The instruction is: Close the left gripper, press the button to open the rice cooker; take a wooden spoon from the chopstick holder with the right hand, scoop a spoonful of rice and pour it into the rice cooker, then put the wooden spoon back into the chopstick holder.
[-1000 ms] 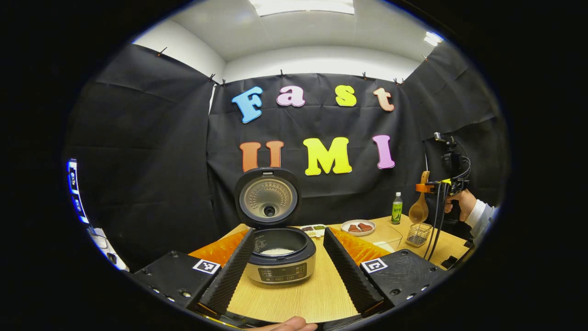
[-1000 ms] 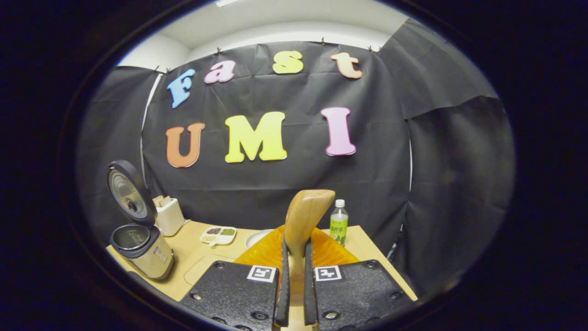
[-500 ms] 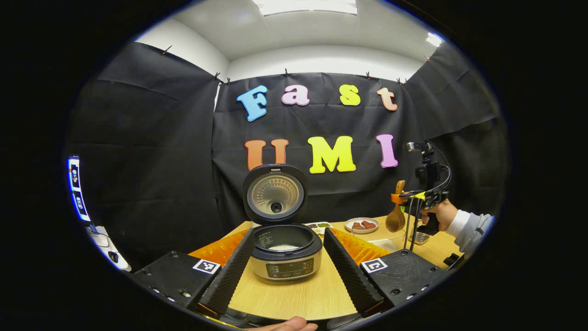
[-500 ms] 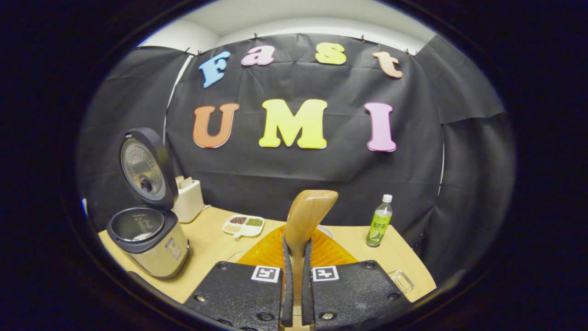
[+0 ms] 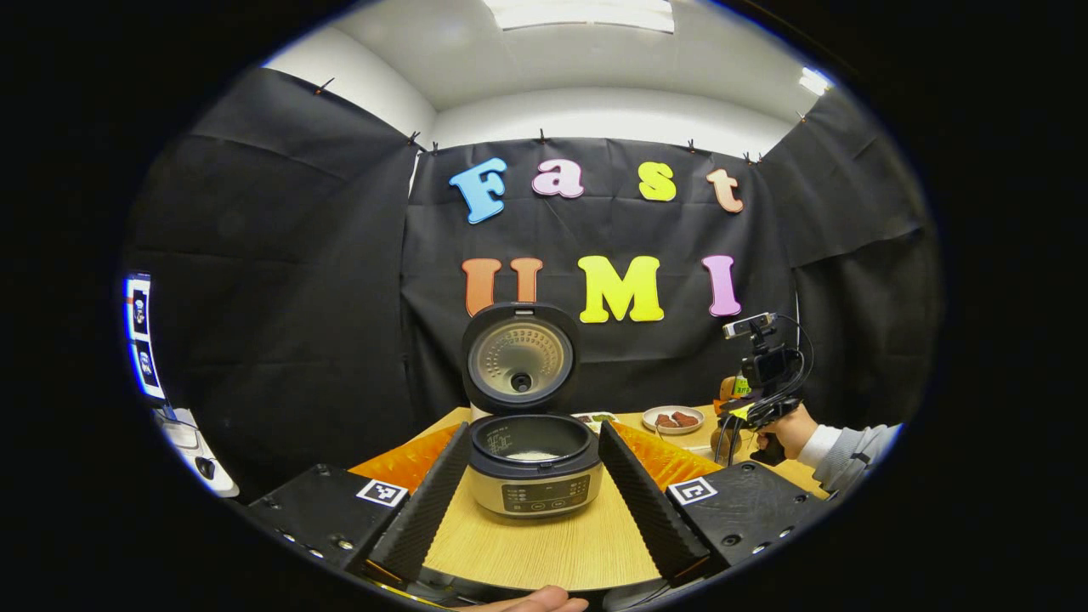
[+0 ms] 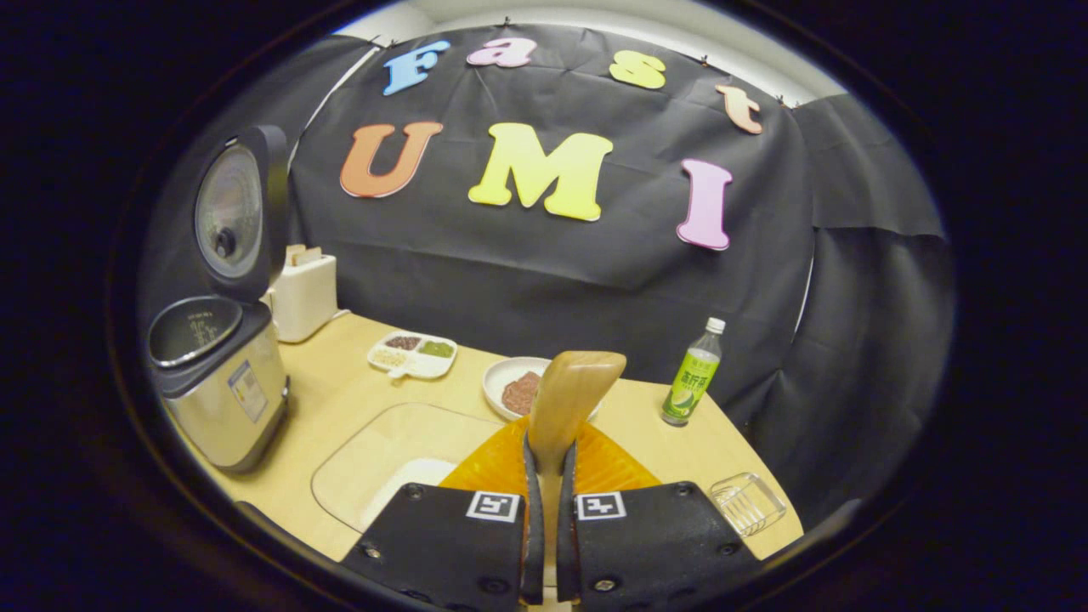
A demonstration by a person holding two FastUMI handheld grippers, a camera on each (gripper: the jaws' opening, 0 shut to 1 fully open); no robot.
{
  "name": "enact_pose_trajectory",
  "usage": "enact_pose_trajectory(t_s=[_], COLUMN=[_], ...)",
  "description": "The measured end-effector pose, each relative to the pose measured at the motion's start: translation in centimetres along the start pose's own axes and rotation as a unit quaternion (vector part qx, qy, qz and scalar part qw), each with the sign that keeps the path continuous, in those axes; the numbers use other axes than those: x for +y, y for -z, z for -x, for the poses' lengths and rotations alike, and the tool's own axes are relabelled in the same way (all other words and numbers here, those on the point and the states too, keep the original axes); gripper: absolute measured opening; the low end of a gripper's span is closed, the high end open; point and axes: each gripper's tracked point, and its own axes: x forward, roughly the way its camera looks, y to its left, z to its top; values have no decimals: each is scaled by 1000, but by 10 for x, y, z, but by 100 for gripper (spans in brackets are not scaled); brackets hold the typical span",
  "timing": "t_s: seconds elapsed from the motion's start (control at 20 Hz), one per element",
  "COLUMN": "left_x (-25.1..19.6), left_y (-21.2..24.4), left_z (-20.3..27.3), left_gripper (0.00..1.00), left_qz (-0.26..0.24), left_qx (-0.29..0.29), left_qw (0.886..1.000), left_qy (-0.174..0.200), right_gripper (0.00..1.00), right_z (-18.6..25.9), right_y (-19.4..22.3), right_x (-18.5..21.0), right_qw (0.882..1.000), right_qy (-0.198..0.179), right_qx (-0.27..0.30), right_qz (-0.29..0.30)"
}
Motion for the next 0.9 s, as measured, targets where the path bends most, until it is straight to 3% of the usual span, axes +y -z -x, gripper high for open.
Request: enact_pose_trajectory(t_s=[0.25, 0.4, 0.6, 0.75, 0.9], left_x=[-1, -3, 0, 0, 0], left_y=[6, 10, 12, 13, 17], left_z=[-2, -2, -2, -1, 0], left_gripper=[96, 96, 96, 96, 96], left_qz=[1, -1, -2, 5, 0], left_qx=[6, 8, 9, 11, 18], left_qw=[1000, 1000, 1000, 1000, 1000], left_qy=[2, 6, 2, 3, 3], right_gripper=[12, 13, 12, 13, 13], right_z=[2, 9, 15, 18, 20], right_y=[6, 12, 13, 13, 13], right_x=[19, 41, 58, 64, 70], right_qw=[1000, 999, 995, 984, 964], right_qy=[-9, -40, -52, -60, -90], right_qx=[-3, 10, 23, 37, 57], right_qz=[8, -35, -85, -164, -244])
